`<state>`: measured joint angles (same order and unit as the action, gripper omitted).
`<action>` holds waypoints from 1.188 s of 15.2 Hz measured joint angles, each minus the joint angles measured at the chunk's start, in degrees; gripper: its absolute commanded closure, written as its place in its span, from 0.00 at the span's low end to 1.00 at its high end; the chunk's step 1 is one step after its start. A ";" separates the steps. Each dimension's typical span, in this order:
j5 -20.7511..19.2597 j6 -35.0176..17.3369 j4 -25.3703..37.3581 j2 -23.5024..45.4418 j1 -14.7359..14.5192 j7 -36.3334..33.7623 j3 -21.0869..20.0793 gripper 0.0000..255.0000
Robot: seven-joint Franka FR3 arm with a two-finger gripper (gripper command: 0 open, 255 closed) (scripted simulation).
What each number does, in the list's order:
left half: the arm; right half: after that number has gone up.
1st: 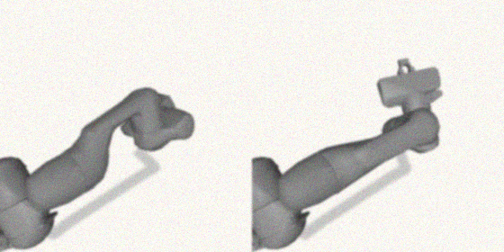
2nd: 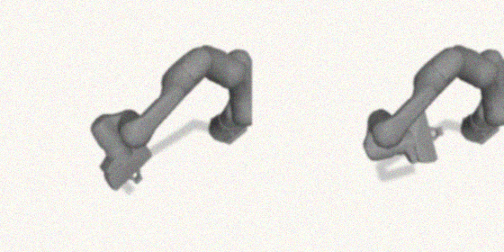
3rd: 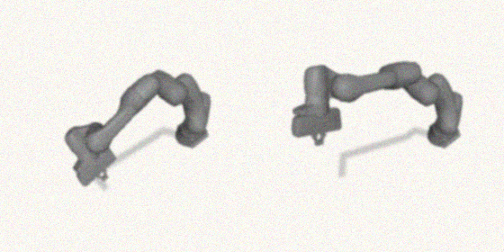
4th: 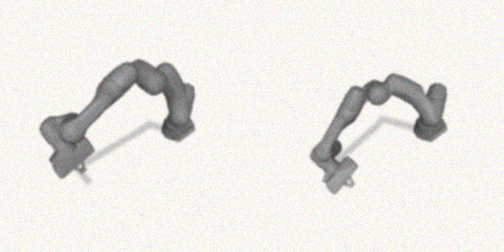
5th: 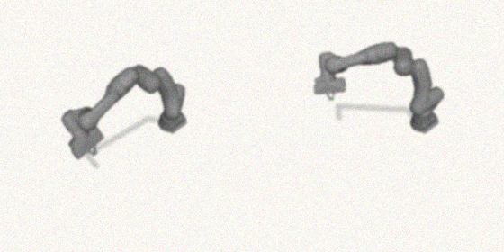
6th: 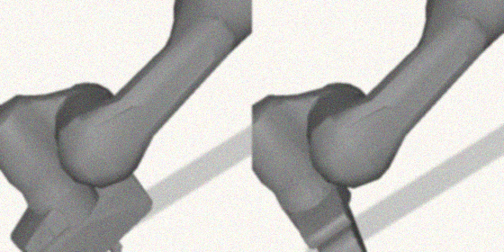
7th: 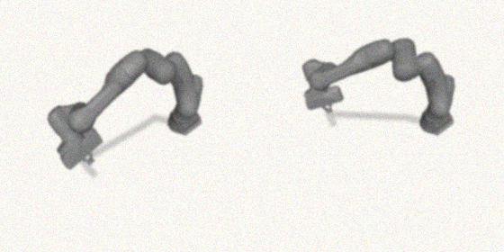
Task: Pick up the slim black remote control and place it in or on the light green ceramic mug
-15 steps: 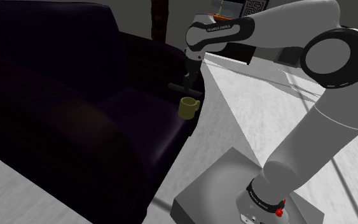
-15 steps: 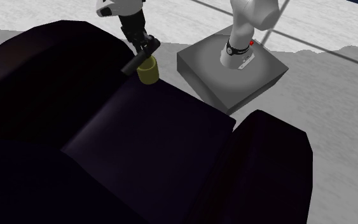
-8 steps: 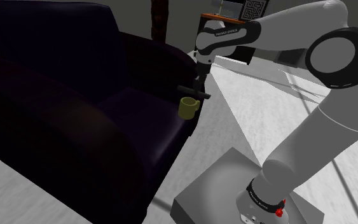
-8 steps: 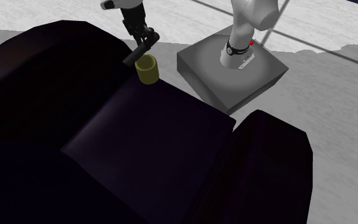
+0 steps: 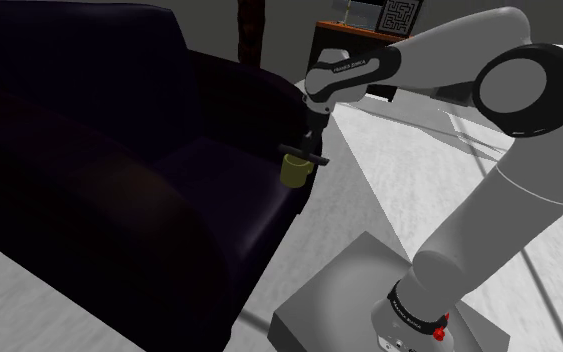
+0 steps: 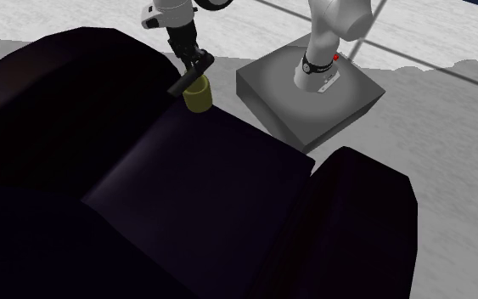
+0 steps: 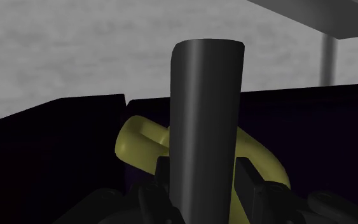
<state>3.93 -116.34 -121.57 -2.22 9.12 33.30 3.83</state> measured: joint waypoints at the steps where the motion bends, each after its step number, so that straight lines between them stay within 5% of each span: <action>1: 0.03 -0.56 -0.41 0.13 -0.01 0.02 0.00 1.00; 7: 0.06 -0.99 -0.64 0.25 -0.06 -0.05 -0.04 1.00; 8: 0.06 -0.99 -0.64 0.26 -0.07 -0.06 -0.05 0.00; 14: 0.07 -1.02 -0.67 0.30 -0.09 -0.06 -0.07 0.00; 18: -0.19 4.09 3.62 -0.58 0.15 0.01 0.18 0.00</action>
<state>3.75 -112.25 -117.95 -2.80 9.27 33.30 4.01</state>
